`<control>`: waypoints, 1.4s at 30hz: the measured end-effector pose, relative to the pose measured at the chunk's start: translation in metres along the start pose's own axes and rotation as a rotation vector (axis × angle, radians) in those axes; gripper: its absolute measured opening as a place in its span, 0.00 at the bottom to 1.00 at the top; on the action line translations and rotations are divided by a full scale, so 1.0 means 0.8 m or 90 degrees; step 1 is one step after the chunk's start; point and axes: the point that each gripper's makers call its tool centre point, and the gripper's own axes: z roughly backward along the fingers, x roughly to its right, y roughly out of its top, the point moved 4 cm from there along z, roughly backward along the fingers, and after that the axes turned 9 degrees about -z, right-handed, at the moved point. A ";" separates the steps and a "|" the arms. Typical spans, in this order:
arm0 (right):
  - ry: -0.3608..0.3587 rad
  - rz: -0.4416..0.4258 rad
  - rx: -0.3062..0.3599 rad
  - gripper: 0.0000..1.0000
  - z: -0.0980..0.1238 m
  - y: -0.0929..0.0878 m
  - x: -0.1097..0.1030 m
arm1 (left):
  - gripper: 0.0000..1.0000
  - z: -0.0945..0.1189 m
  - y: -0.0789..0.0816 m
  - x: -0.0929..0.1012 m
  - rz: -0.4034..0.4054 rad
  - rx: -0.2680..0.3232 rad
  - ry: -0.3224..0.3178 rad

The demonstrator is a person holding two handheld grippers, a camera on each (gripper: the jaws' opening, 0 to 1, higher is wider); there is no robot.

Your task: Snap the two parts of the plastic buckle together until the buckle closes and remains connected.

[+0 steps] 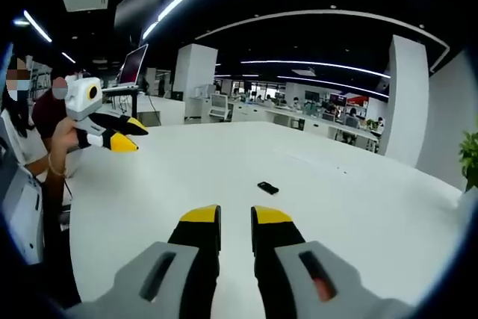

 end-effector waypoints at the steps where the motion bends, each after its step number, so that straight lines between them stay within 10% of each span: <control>1: -0.002 0.001 0.000 0.15 0.002 -0.001 -0.001 | 0.28 0.003 -0.001 0.000 0.002 0.001 0.005; 24: -0.082 -0.041 0.026 0.19 0.075 -0.032 0.003 | 0.34 0.071 -0.036 -0.011 0.010 -0.042 0.110; 42: -0.151 -0.048 0.038 0.22 0.151 -0.058 -0.035 | 0.37 0.143 -0.055 0.032 0.064 -0.048 0.171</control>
